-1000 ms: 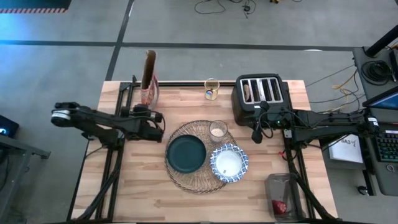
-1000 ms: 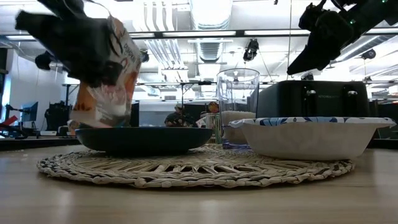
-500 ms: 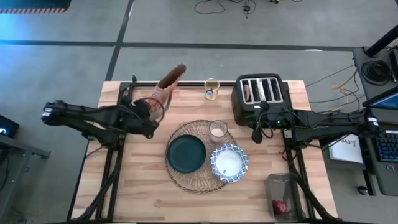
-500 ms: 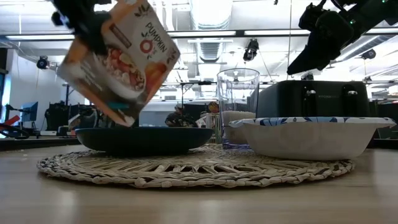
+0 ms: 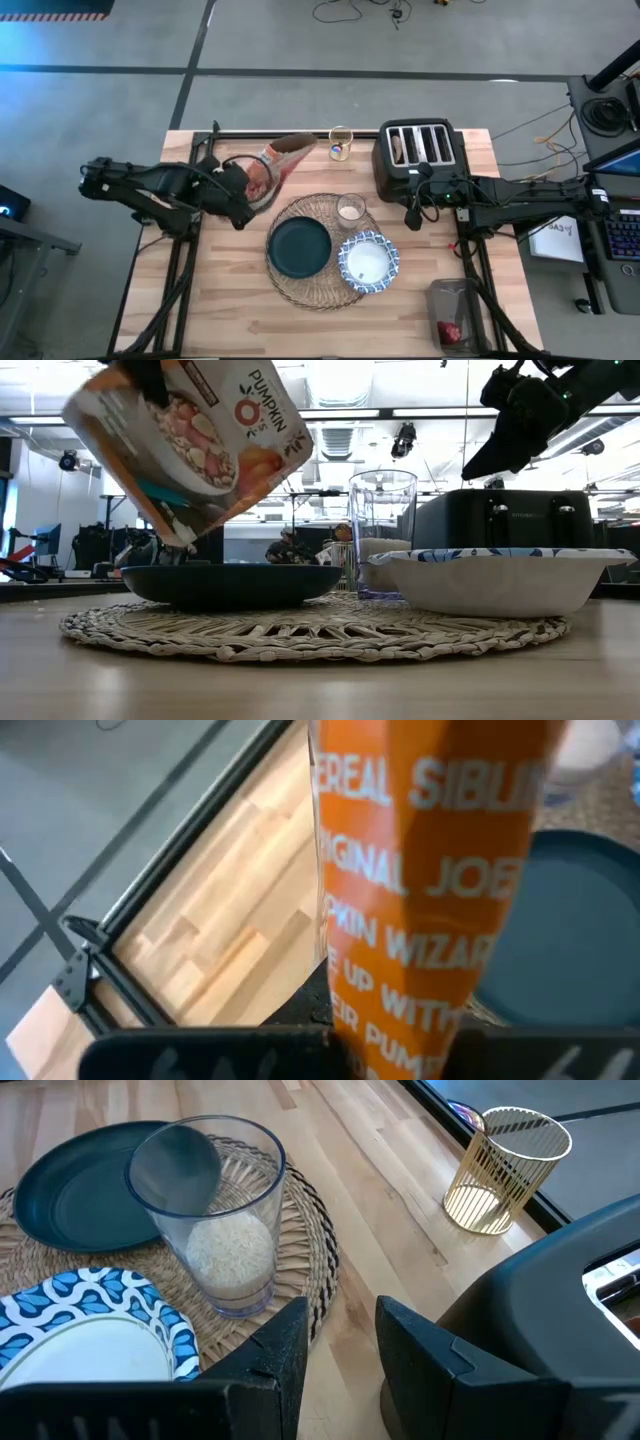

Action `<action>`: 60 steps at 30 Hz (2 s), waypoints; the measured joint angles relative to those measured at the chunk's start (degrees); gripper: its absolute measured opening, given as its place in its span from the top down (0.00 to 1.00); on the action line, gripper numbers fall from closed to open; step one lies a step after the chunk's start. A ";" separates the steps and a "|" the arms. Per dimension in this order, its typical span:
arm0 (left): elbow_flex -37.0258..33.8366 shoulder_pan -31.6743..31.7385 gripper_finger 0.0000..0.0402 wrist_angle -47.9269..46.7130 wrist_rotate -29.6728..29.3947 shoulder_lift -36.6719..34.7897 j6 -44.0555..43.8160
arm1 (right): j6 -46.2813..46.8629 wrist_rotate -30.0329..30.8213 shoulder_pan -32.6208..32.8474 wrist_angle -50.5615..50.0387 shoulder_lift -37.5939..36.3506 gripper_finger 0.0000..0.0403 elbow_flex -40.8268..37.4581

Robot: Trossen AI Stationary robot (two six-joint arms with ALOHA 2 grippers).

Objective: Arrange a breakfast setting
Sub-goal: Pour the cereal from the orange cereal box into the white patterned bowl

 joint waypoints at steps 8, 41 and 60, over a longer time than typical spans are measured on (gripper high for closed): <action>9.62 -8.04 1.00 -3.74 2.10 6.07 -3.51 | 0.00 0.01 0.00 0.00 0.00 0.72 0.00; 30.87 -10.68 1.00 -5.41 33.69 23.03 -1.15 | 0.00 0.01 0.01 0.02 0.00 0.72 0.00; 40.51 -5.41 1.00 -5.39 47.13 32.04 -6.40 | 0.00 0.01 0.01 0.00 0.00 0.72 0.00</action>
